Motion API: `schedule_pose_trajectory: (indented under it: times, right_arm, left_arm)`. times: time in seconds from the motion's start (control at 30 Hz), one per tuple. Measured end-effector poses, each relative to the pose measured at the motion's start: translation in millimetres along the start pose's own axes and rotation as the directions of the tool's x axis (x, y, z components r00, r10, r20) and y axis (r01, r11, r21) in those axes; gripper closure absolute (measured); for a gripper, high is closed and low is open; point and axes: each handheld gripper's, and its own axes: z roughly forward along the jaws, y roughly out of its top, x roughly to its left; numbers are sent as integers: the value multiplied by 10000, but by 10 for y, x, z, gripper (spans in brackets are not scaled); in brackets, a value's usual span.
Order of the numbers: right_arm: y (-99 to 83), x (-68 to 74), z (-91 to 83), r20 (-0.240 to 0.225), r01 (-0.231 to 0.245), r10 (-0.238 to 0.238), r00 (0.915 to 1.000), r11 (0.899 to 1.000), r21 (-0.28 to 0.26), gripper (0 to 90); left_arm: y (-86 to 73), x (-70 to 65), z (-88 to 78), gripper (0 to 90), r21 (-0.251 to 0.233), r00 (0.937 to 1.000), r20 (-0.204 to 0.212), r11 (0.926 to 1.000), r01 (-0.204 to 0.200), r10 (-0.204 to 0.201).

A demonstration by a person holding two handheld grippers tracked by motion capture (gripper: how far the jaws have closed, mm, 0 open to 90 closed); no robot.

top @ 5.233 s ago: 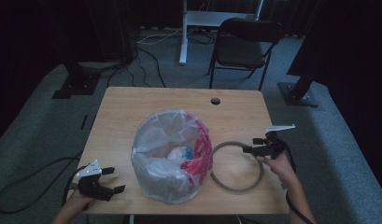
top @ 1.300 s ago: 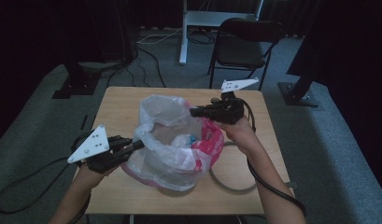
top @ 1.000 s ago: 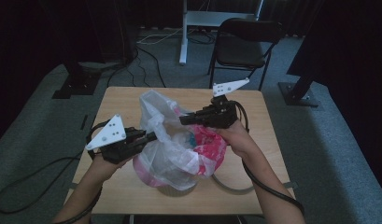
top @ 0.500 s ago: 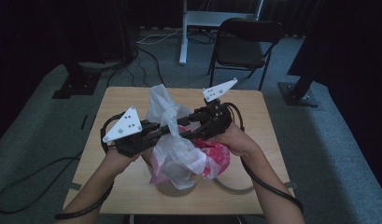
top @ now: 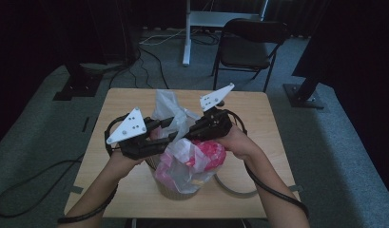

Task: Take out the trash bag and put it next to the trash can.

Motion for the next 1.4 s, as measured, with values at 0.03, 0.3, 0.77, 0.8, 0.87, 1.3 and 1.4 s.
schedule_pose_trajectory:
  times: [0.03, 0.3, 0.77, 0.8, 0.87, 1.3, 1.4]
  right_arm:
    - [-3, -9, -17, 77, -96, 96, 9999, 9999, -71, 891]
    - [-56, -108, -141, 302, -565, 584, 9978, 9966, -594, 893]
    - [6, -147, -395, 508, -665, 739, 9960, 9886, -1351, 893]
    - [16, -146, -406, 469, -634, 705, 9964, 9885, -1371, 893]
    - [46, -129, -443, 472, -558, 634, 9969, 9874, -1481, 894]
    - [318, 25, -780, 547, 23, 103, 9985, 9743, -2252, 893]
    - [400, 70, -895, 643, 123, 41, 9979, 9677, -2519, 893]
  left_arm:
    - [-5, 15, -18, 491, 68, 9999, 2, 9998, 164, -164]
    - [-92, 43, -217, 284, 662, 9993, 11, 9971, 370, -372]
    - [-456, 135, -685, 83, 717, 9867, -946, 9877, 1393, -1323]
    - [-506, 148, -710, 24, 953, 9874, -888, 9857, 1391, -1308]
    - [-605, 169, -748, 0, 1233, 9846, -1035, 9804, 1534, -1410]
    - [-1665, 343, -735, 0, 2448, 9350, -3023, 9329, 2641, -1854]
    - [-1909, 379, -693, 0, 2804, 9231, -3257, 9116, 3008, -2044]
